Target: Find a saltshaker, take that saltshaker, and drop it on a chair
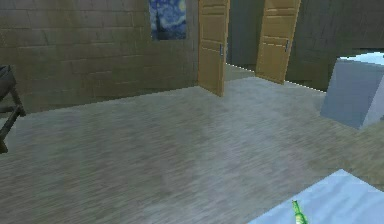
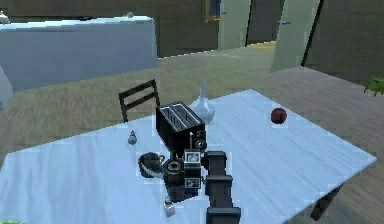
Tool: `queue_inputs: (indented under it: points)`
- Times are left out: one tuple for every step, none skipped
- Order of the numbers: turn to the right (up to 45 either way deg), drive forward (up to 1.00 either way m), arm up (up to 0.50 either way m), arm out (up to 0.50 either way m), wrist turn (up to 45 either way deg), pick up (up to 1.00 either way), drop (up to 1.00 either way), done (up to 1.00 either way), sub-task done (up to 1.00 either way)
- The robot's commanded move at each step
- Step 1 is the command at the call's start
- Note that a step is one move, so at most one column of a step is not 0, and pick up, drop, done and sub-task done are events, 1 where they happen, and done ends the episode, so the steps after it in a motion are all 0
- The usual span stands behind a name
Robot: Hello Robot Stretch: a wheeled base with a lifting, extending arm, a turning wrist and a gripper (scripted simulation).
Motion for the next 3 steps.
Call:
queue_inputs:
  points:
    - [0.0, 0.00, -0.30, 0.00, 0.0, 0.00, 0.00, 0.00, 0.00]
    - [0.0, 0.00, 0.00, 0.00, 0.0, 1.00, 0.00, 0.00, 0.00]
    - [0.0, 0.00, 0.10, 0.00, 0.0, 0.00, 0.00, 0.00, 0.00]
